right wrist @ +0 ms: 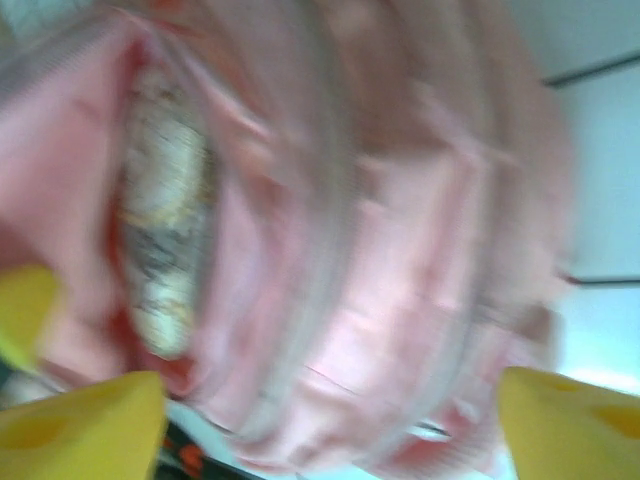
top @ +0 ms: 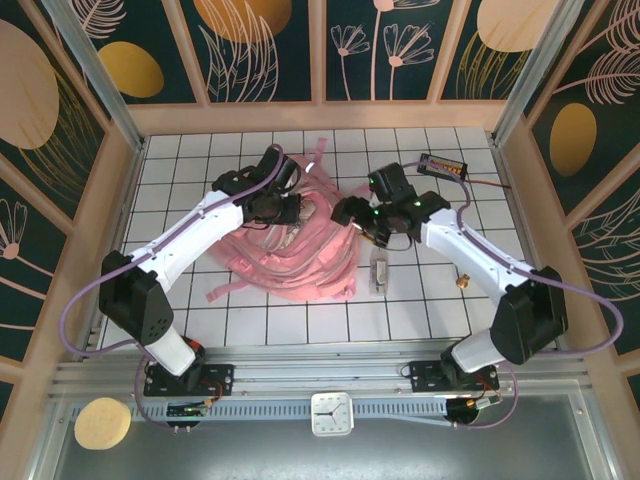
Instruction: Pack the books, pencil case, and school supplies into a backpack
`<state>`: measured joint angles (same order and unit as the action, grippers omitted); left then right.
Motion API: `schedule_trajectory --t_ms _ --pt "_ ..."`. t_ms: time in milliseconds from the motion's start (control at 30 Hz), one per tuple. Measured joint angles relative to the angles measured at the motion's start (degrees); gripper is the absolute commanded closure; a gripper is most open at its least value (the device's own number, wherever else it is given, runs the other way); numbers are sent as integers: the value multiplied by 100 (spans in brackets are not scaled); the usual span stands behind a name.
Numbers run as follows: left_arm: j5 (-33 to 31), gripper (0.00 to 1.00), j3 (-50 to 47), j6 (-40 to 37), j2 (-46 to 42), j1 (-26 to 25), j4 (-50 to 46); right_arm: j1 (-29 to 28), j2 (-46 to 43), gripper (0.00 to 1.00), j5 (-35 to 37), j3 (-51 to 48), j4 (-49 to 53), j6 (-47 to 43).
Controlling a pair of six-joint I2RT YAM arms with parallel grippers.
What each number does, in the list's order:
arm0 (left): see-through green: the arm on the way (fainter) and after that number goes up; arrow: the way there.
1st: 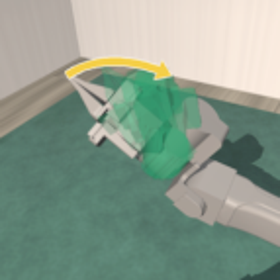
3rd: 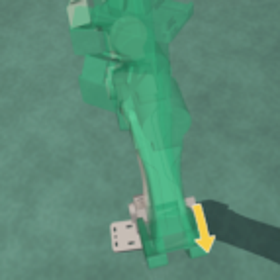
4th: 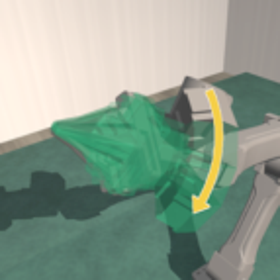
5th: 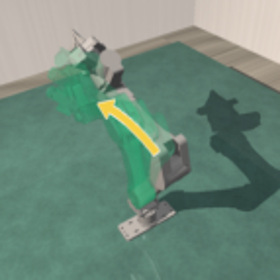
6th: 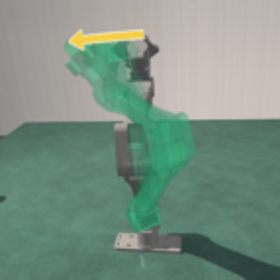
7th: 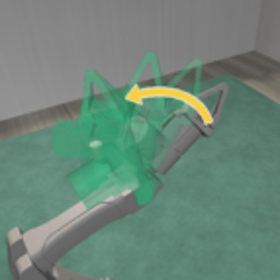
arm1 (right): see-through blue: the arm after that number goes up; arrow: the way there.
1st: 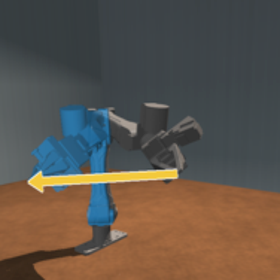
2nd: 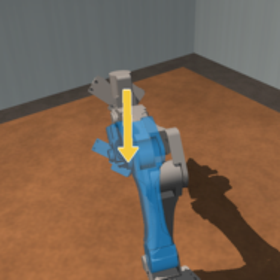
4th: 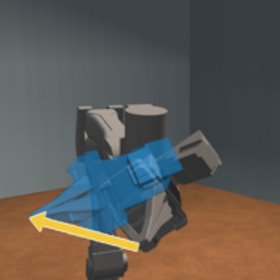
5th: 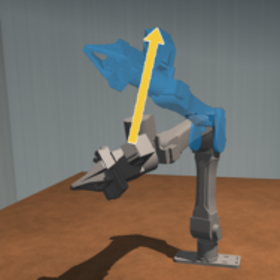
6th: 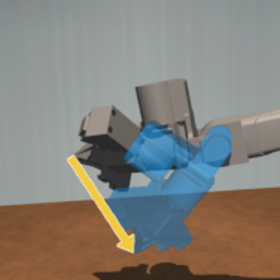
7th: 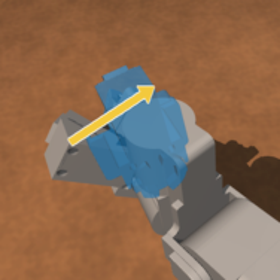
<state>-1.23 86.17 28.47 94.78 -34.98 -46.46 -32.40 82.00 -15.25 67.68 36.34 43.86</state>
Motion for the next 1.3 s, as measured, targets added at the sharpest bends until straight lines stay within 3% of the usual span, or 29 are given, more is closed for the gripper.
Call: schedule_trajectory --t_ms 267,500,900,1300 --pt "-4 100 52 -68 -37 118 -92 50 -772 3 817 -822 1045 -568" --pt "120 100 -103 -59 -197 125 -17 232 129 15 1325 -1257 973 -929" --pt "223 100 -269 -28 -369 125 -2 240 1519 17 1506 -955 350 -1320" --pt "271 100 -420 28 -444 131 120 199 1858 50 1613 -767 229 -1405"
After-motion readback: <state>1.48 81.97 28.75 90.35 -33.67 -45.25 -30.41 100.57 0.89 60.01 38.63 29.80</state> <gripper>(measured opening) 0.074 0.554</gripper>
